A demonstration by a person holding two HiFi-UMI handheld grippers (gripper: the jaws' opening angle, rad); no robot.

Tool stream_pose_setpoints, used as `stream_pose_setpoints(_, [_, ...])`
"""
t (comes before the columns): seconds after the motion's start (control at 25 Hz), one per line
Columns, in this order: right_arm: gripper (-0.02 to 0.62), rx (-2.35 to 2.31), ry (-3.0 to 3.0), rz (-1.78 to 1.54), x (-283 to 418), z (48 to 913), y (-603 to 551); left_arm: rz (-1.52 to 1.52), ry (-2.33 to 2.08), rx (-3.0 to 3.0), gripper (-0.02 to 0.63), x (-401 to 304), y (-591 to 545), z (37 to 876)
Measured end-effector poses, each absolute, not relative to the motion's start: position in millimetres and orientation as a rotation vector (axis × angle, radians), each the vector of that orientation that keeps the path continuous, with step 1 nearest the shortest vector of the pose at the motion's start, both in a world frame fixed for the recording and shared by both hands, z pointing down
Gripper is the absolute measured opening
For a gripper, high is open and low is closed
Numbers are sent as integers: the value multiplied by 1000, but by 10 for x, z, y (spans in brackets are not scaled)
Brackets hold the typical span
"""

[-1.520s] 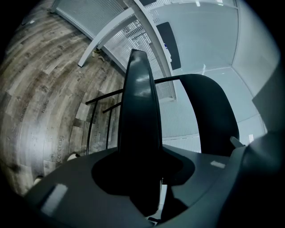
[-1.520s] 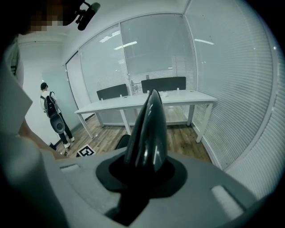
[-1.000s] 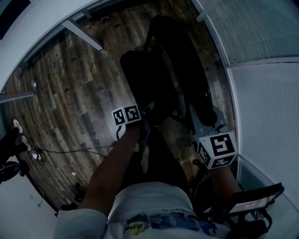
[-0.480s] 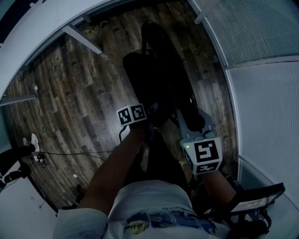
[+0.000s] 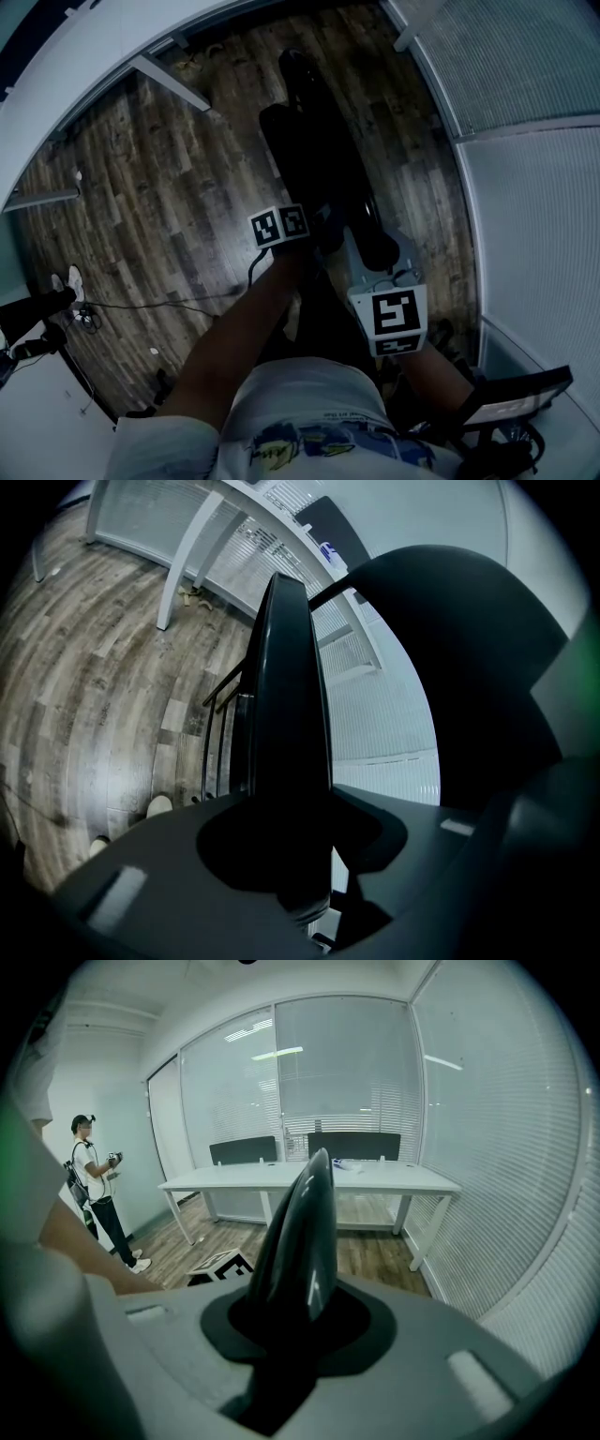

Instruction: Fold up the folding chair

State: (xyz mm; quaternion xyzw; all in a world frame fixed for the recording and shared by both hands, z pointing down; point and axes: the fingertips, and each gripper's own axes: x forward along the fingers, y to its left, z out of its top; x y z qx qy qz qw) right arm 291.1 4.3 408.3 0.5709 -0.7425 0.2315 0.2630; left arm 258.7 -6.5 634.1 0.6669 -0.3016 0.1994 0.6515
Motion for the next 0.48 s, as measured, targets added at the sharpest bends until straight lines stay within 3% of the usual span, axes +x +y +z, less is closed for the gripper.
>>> stream_pose_setpoints(0.48, [91,1539,-2021,632,2886,4079,65,512,-701,1500,133,2818,-53,6328])
